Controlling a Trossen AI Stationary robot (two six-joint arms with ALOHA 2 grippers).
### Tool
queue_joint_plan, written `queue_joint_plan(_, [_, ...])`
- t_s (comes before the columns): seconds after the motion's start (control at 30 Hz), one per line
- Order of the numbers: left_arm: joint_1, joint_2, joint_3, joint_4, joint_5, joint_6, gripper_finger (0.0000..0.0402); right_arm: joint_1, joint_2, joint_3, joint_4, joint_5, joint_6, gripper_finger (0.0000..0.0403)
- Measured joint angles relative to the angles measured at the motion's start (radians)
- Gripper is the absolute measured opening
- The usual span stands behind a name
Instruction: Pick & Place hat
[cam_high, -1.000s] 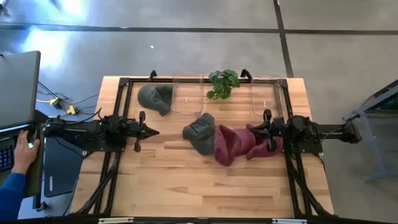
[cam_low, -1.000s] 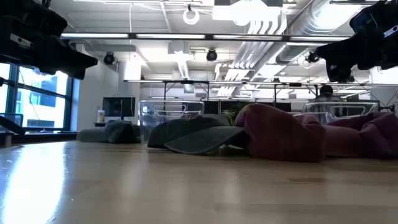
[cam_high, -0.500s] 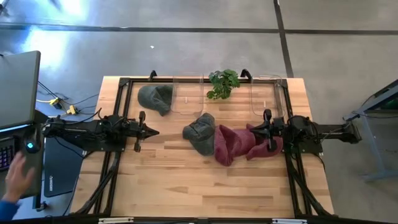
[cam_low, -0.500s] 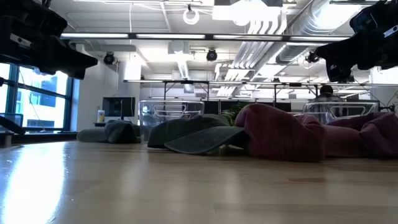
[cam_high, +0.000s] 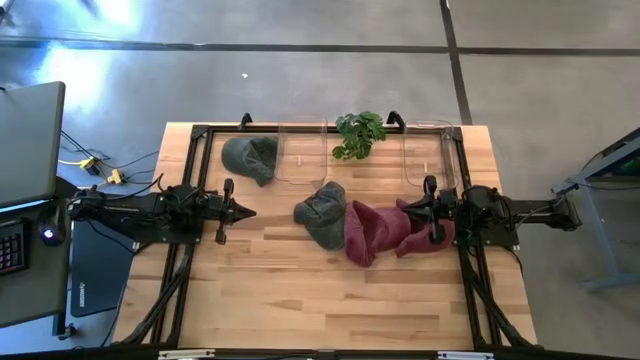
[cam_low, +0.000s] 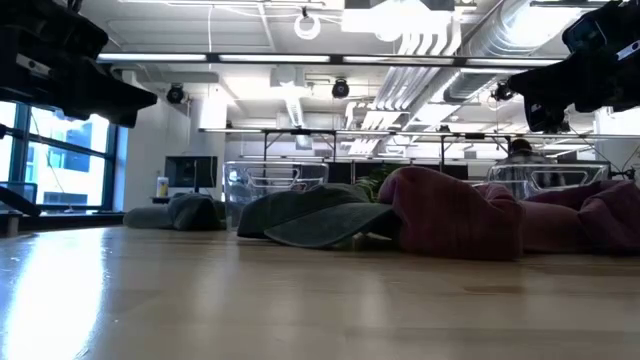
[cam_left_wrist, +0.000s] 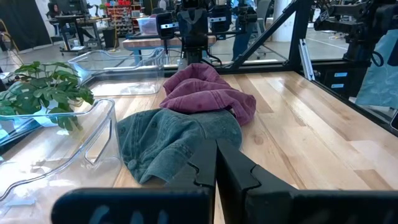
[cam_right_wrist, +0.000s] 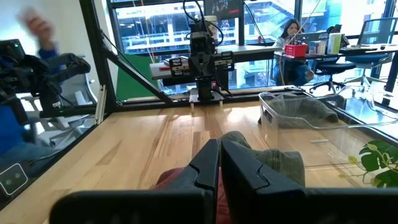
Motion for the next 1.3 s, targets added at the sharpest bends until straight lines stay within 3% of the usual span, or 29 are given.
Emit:
queue_joint_plan(0.5, [0.0,0.0,0.0,0.0,0.0,0.0,0.0,0.0,0.0,0.0,0.0,0.001,-0.007,0.0013])
queue_joint_plan(0.67, [0.0,0.0,0.0,0.0,0.0,0.0,0.0,-0.001,0.0,0.0,0.006,0.048,-0.066,0.0013])
queue_joint_plan(0.8, [0.0,0.0,0.0,0.0,0.0,0.0,0.0,0.0,0.001,-0.002,0.041,0.055,0.018,0.0013])
queue_joint_plan(0.97, [0.0,0.0,0.0,0.0,0.0,0.0,0.0,0.0,0.004,-0.003,0.268,0.125,0.213,0.0013])
queue_joint_plan(1.03, [0.0,0.0,0.0,0.0,0.0,0.0,0.0,0.0,0.01,-0.003,0.348,0.087,0.219,0.0013])
queue_joint_plan(1.17, [0.0,0.0,0.0,0.0,0.0,0.0,0.0,0.012,0.099,-0.003,0.544,-0.102,0.233,0.0013])
queue_joint_plan(1.3, [0.0,0.0,0.0,0.0,0.0,0.0,0.0,0.052,0.275,0.036,0.568,-0.103,0.168,0.0015])
